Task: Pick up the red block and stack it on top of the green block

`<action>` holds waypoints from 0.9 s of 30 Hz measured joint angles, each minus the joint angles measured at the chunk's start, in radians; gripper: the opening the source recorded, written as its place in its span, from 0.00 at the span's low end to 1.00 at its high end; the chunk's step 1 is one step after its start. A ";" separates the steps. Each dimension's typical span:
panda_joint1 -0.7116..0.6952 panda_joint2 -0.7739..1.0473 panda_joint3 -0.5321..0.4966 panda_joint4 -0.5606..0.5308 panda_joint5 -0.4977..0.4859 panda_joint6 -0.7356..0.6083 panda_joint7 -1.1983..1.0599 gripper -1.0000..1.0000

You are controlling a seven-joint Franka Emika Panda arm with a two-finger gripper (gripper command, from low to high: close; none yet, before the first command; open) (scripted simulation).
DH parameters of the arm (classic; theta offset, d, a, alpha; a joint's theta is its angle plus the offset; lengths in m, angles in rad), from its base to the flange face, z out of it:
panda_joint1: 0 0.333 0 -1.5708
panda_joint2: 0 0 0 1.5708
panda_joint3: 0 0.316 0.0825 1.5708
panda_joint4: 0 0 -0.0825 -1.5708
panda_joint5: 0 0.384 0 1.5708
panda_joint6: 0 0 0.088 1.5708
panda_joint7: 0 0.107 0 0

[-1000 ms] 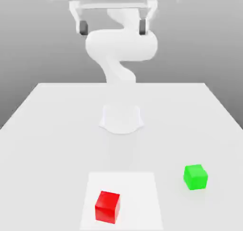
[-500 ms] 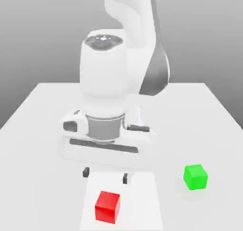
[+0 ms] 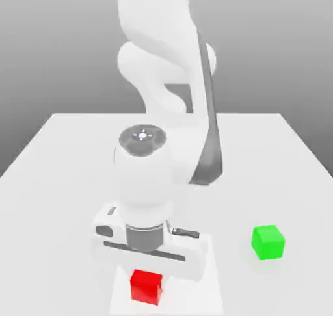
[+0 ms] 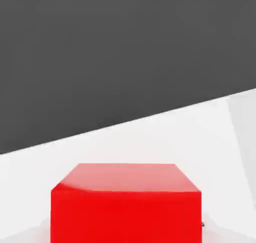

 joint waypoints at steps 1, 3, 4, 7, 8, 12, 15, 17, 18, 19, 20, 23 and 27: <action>-0.001 -0.035 0.001 -0.005 0.001 -0.029 -0.001 0.00; 0.010 -0.092 0.010 -0.018 0.011 -0.073 0.021 0.00; 0.025 -0.109 0.023 -0.026 0.023 -0.080 0.053 0.00; 0.077 -0.152 0.067 -0.050 0.057 -0.094 0.166 0.00; 0.101 -0.166 0.081 -0.059 0.066 -0.097 0.207 0.00; 0.198 -0.217 0.126 -0.092 0.094 -0.109 0.380 0.00; 0.255 -0.254 0.164 -0.118 0.099 -0.117 0.521 0.00; 0.302 -0.276 0.180 -0.135 0.097 -0.122 0.619 0.00; 0.322 -0.286 0.190 -0.144 0.094 -0.124 0.670 0.00; 0.340 -0.296 0.200 -0.153 0.090 -0.127 0.721 0.00; 0.357 -0.305 0.211 -0.161 0.084 -0.129 0.773 0.00; 0.402 -0.331 0.250 -0.188 0.061 -0.136 0.935 0.00; 0.397 -0.285 0.258 -0.190 0.012 -0.089 1.020 0.00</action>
